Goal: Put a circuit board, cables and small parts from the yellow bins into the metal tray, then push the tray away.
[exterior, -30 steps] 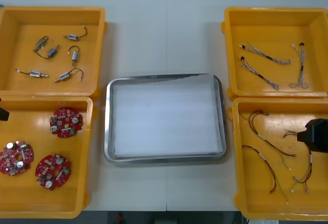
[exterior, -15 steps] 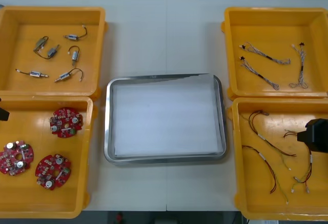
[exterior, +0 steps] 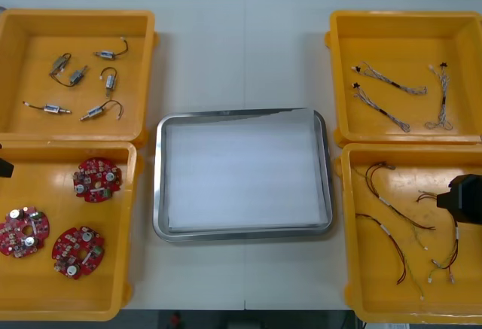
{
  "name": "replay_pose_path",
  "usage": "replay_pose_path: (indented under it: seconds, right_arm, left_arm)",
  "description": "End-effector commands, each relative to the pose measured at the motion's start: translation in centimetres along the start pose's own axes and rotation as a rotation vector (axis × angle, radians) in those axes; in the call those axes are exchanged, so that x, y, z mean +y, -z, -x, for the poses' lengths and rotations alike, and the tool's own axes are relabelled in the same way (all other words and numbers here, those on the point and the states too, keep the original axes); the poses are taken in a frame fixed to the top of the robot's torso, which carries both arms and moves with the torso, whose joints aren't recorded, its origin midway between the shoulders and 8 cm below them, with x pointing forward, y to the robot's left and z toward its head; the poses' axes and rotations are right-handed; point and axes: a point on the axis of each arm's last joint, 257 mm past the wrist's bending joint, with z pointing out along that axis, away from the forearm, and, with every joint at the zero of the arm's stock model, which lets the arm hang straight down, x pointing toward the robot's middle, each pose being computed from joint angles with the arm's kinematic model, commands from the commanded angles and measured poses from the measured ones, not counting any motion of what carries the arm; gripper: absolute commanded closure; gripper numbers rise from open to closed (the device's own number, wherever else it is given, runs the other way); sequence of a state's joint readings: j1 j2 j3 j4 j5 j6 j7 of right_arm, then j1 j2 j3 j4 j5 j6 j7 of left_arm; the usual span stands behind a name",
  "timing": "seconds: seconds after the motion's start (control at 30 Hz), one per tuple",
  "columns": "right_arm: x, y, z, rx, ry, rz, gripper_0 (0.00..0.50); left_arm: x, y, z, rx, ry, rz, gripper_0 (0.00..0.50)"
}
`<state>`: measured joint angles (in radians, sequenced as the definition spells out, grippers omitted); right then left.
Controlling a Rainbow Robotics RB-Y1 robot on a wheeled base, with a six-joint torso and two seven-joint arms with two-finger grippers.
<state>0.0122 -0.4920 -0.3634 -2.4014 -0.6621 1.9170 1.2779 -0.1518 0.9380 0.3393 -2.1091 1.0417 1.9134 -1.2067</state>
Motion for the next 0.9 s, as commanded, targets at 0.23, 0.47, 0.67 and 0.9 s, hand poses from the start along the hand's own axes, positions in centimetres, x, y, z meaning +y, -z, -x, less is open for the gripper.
replay_pose_path:
  seconds: [0.23, 0.47, 0.67, 0.9]
  right_arm:
    - [-1.15, 0.44, -0.35, 0.006, -0.009, -0.03, 0.0]
    - [-1.15, 0.44, -0.35, 0.006, -0.009, -0.03, 0.0]
    - [-1.15, 0.44, -0.35, 0.006, -0.009, -0.03, 0.0]
    - [-1.15, 0.44, -0.35, 0.006, -0.009, -0.03, 0.0]
  left_arm:
    - [1.74, 1.53, 0.35, -0.022, -0.059, 0.062, 0.0]
    - [1.74, 1.53, 0.35, -0.022, -0.059, 0.062, 0.0]
    - [1.74, 1.53, 0.35, -0.022, -0.059, 0.062, 0.0]
    - [1.74, 1.53, 0.35, -0.022, -0.059, 0.062, 0.0]
